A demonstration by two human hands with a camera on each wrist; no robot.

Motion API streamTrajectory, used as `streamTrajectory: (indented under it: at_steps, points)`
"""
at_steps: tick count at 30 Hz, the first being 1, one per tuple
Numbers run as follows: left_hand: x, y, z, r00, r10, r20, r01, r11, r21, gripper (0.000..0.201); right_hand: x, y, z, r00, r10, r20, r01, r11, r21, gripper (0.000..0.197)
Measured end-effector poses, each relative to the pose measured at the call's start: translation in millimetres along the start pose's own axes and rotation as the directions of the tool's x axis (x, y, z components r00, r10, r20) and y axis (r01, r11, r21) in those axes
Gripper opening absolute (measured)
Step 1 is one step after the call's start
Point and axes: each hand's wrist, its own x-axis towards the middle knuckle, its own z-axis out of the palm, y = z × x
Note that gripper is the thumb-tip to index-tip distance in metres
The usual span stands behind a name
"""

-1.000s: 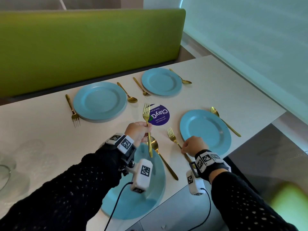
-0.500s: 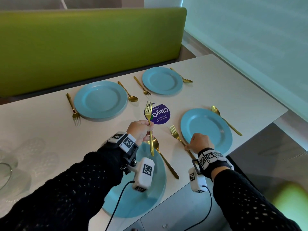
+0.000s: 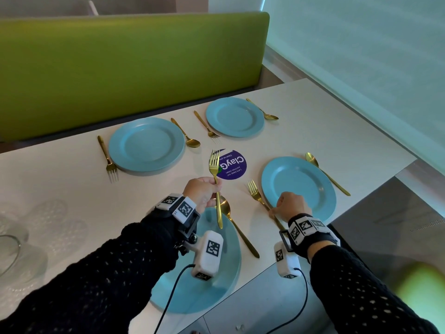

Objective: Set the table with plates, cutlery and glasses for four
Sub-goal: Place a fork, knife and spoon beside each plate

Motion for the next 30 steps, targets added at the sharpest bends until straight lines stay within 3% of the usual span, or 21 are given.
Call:
streamTrajectory:
  at_steps: [4,8,11,17,26,30]
  points:
    - [-3,0,0,1.0,0.004,0.009,-0.004,1.0,-0.007,0.015,-7,-11,-7,0.998,-0.058,-0.031,0.06,0.995,0.08,0.024]
    - [-13,3,-1,1.0,-0.001,0.016,0.001,1.0,-0.025,0.009,-25,-33,-12,0.969,-0.248,-0.004,0.242,0.941,0.238,0.023]
    - [-25,5,-3,1.0,0.003,0.031,-0.002,1.0,-0.018,0.015,-44,-53,-17,0.939,-0.344,-0.009,0.324,0.874,0.362,0.022]
    - [-54,1,-18,0.994,0.007,0.112,-0.005,1.0,-0.023,0.015,-87,-87,-10,0.911,-0.409,0.051,0.318,0.775,0.547,0.017]
    - [-95,-28,-92,0.975,-0.002,0.22,0.003,1.0,-0.003,0.02,-160,-128,36,0.928,-0.367,0.063,0.259,0.758,0.599,0.021]
    - [-112,-48,-134,0.982,-0.039,0.187,0.035,0.999,0.029,0.01,-201,-146,62,0.93,-0.355,0.092,0.233,0.766,0.6,0.028]
